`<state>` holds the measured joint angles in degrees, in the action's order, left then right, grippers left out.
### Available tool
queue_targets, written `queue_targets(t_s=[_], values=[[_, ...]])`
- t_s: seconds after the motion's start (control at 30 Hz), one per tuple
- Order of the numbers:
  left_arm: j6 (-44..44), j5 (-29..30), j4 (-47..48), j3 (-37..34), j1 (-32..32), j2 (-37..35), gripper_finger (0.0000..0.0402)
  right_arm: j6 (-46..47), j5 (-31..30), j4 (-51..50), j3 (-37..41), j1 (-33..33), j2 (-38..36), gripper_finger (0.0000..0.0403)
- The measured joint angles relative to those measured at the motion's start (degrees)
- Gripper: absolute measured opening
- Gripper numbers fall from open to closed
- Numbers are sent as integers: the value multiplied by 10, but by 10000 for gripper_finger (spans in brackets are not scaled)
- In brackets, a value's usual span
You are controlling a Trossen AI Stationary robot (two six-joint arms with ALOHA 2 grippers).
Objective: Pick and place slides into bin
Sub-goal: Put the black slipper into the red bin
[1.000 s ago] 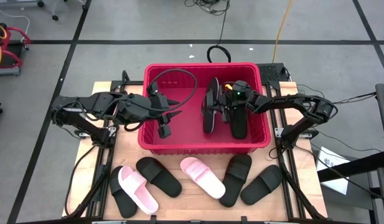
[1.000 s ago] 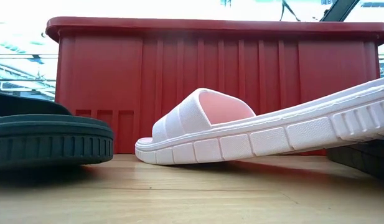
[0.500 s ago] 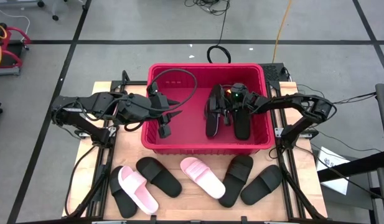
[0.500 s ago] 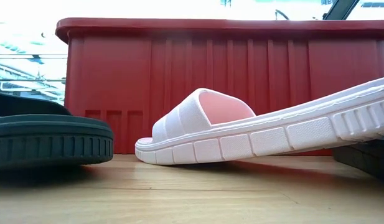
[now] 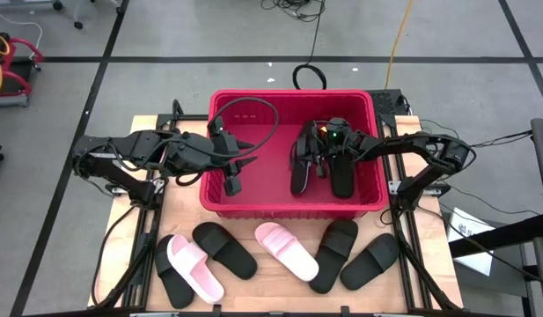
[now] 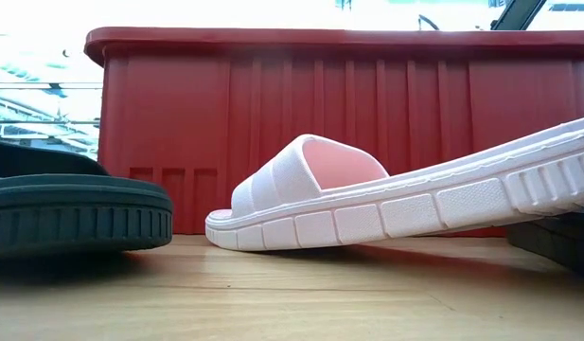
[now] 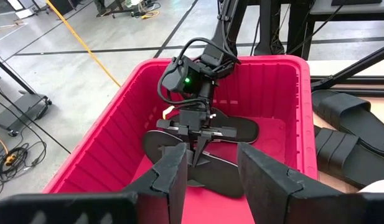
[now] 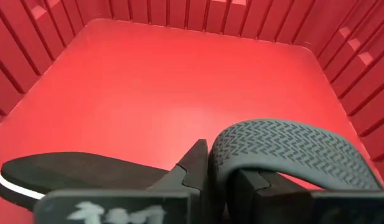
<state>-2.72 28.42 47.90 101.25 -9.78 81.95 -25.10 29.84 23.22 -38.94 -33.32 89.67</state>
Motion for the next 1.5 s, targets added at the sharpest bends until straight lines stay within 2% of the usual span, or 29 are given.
queue_targets(t_s=[0.33,0.53,0.83,1.03,1.23,1.33,1.5], values=[[0,-1,0,0,0,0,141,6,-1,-22,0,0,-1,127],[0,-1,4,0,0,0,141,69,-2,-45,0,0,-1,159],[-1,-1,4,0,0,0,141,142,-31,-128,0,0,-9,155],[-1,-1,4,0,0,0,141,148,-33,-186,0,0,-59,157],[-1,-1,4,0,0,0,141,166,-78,-224,0,0,-102,156],[-1,-1,4,0,0,0,141,155,-66,-224,0,0,-103,155],[-1,-15,4,0,0,0,141,68,34,-193,0,19,-103,151]])
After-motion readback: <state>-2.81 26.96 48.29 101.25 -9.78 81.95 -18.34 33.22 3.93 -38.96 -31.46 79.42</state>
